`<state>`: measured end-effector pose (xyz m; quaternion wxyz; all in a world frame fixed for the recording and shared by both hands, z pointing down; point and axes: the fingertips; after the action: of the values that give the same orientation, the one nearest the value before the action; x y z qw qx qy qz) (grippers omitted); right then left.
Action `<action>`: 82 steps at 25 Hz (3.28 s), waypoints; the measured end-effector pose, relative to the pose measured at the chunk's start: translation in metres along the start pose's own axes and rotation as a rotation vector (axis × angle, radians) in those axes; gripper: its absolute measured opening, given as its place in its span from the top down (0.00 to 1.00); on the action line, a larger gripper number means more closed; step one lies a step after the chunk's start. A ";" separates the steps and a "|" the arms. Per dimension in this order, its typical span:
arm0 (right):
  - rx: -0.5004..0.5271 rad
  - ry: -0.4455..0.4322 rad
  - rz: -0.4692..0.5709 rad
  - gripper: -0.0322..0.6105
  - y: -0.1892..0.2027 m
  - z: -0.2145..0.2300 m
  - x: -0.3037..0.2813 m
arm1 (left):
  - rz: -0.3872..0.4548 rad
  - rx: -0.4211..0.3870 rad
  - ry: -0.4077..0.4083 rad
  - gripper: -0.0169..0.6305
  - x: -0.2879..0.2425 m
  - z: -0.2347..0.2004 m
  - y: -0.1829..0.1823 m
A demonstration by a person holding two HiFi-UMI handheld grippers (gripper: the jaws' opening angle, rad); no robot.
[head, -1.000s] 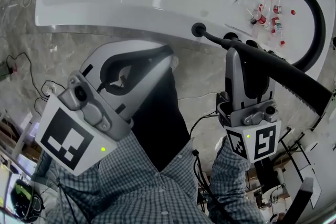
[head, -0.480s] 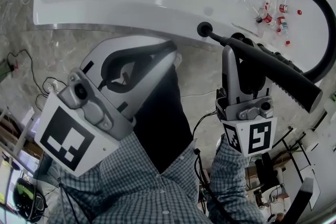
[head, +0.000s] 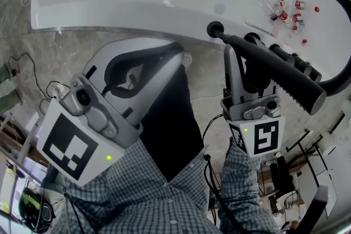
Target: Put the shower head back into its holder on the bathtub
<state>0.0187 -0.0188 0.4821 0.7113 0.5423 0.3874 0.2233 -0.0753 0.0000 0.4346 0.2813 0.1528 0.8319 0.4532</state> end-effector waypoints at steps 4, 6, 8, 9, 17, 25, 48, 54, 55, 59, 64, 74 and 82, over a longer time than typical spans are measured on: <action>0.007 -0.004 -0.008 0.74 0.010 0.001 -0.002 | 0.003 -0.005 0.016 0.95 -0.006 0.003 0.001; 0.009 -0.004 -0.013 0.74 0.016 0.002 -0.003 | -0.003 -0.002 0.021 0.95 -0.008 0.004 0.003; 0.006 -0.003 -0.014 0.74 0.021 0.002 -0.004 | -0.009 0.000 0.023 0.95 -0.009 0.004 0.005; 0.004 -0.003 -0.015 0.74 0.024 0.002 -0.005 | -0.012 0.000 0.024 0.95 -0.009 0.003 0.006; 0.018 -0.006 -0.050 0.74 0.050 0.002 -0.010 | -0.039 -0.011 0.016 0.95 -0.007 0.002 0.012; 0.027 -0.010 -0.091 0.74 0.079 0.007 -0.027 | -0.053 -0.020 -0.006 0.95 -0.006 -0.016 0.016; 0.112 0.006 -0.146 0.74 0.101 0.005 -0.040 | -0.060 -0.015 -0.003 0.95 -0.017 -0.021 0.017; 0.132 0.006 -0.197 0.74 0.113 0.005 -0.027 | -0.104 -0.042 -0.013 0.95 -0.017 -0.018 0.024; 0.130 0.009 -0.199 0.74 0.113 0.006 -0.024 | -0.107 -0.039 -0.013 0.95 -0.017 -0.018 0.025; 0.088 0.050 -0.192 0.80 0.108 0.010 -0.010 | -0.102 -0.025 -0.011 0.95 -0.020 -0.018 0.028; 0.023 0.110 -0.191 0.91 0.096 0.024 0.007 | -0.108 -0.029 0.000 0.95 -0.031 -0.013 0.034; -0.034 0.165 -0.148 0.92 0.036 0.037 0.032 | -0.058 -0.059 -0.002 0.95 -0.032 0.008 -0.008; -0.040 0.193 -0.089 0.92 -0.060 0.035 0.066 | -0.011 -0.118 0.030 0.95 -0.015 0.051 -0.084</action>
<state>0.0799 -0.0098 0.4094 0.6904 0.4864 0.4734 0.2505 -0.0322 -0.0189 0.3467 0.2798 0.1247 0.8086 0.5023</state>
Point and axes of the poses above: the fingertips, and each gripper's own axes: x backward along the fingers, z to its right, y out of its underside, and after that the axes turned 1 degree about x, right-handed
